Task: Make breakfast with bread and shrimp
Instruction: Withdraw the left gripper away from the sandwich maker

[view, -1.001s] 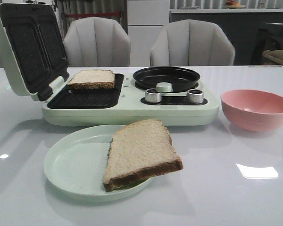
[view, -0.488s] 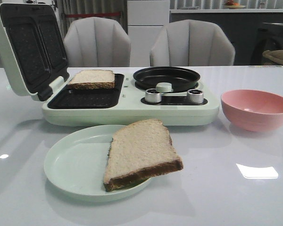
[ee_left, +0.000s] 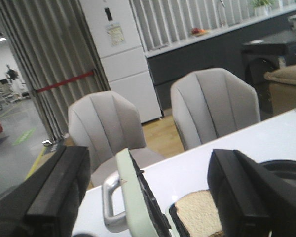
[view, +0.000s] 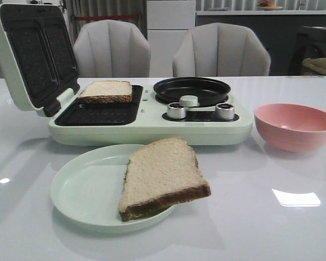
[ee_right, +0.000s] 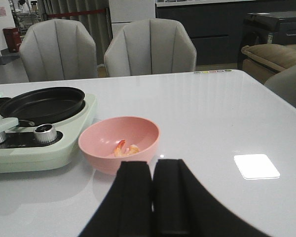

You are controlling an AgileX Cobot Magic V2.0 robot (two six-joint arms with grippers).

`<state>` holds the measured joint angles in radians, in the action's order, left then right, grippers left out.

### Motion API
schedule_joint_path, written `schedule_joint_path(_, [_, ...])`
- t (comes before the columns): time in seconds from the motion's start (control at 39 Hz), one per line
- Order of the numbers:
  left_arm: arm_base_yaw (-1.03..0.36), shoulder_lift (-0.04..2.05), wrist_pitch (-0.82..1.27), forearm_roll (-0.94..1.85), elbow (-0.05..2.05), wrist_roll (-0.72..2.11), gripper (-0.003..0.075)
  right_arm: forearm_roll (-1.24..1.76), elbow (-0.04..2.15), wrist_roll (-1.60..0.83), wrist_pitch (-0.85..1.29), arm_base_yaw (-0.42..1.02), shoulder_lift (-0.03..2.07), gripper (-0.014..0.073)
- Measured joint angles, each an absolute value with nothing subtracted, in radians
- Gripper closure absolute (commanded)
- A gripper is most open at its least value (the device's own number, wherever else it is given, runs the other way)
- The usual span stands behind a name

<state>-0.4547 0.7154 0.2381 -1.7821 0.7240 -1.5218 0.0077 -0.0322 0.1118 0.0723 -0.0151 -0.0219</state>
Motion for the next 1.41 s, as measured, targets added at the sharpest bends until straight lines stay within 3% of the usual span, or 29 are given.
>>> schedule_joint_path(0.46, [-0.455,0.534,0.325,-1.733,0.610,-1.506,0.0176,0.008,-0.032,0.112,0.072,-0.015,-0.022,0.0442])
schedule_joint_path(0.74, [-0.455,0.505,0.573,-1.080,0.606,-0.928,0.0176,0.008,-0.032,0.112,0.072,-0.015,-0.022,0.0442])
schedule_joint_path(0.92, [-0.455,0.459,0.623,-0.755,0.604,-0.638,0.0176,0.008,-0.032,0.112,0.072,-0.015,-0.022,0.0442])
schedule_joint_path(1.41, [-0.455,0.085,0.650,-0.352,0.398,-0.239,0.0187,0.008,-0.032,0.112,0.072,-0.015,-0.022,0.0442])
